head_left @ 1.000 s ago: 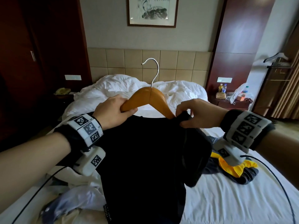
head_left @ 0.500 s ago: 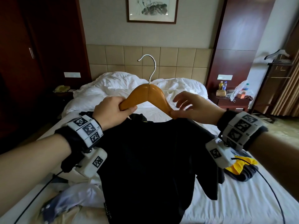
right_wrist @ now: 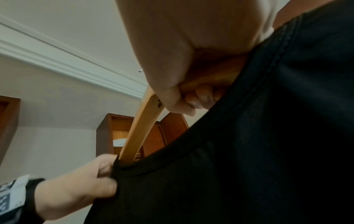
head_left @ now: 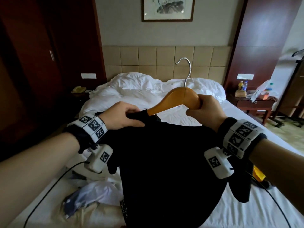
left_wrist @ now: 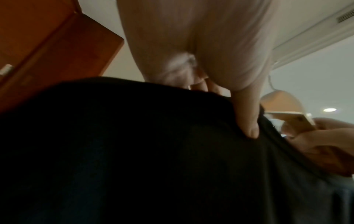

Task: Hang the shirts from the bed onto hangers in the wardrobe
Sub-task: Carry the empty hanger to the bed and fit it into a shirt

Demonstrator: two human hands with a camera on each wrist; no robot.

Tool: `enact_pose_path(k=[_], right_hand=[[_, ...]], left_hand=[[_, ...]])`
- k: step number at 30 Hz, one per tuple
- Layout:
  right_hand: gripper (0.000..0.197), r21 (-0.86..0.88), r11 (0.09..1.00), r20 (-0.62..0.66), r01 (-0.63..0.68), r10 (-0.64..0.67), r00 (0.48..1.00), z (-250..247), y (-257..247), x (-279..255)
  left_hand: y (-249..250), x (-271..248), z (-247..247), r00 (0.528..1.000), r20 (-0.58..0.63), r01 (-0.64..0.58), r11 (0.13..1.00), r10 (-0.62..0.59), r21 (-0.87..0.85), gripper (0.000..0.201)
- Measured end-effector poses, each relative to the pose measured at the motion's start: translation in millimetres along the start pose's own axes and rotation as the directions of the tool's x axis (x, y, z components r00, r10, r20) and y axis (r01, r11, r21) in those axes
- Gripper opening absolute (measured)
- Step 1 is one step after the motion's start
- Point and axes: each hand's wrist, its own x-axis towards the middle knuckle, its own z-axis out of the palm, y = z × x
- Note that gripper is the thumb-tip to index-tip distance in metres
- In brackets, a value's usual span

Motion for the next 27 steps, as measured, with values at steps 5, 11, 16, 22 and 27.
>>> enact_pose_path(k=[5,11,16,22,27], right_hand=[[0.019,-0.001,1.000,0.020,0.012,-0.012,1.000,-2,5,-1],[0.017,0.026,0.999,0.004,-0.024,0.024,1.000,-17,15,-2],[0.016,0.047,0.998,0.002,-0.043,0.043,0.999,-24,16,2],[0.017,0.057,0.998,0.026,-0.030,0.029,0.999,-14,12,-1],[0.019,0.043,0.999,0.017,0.003,-0.004,1.000,2,-1,5]], left_hand=[[-25,-10,-3,0.996,0.080,0.028,0.998,-0.032,0.049,0.064],[-76,-47,-21,0.963,0.182,0.201,0.980,-0.199,0.007,0.089],[-100,-63,-23,0.948,0.065,0.306,0.949,-0.311,0.076,0.096],[-74,-52,-23,0.984,-0.024,0.178,0.983,-0.177,0.055,0.106],[2,-20,13,0.972,-0.224,-0.029,0.983,0.070,0.181,0.079]])
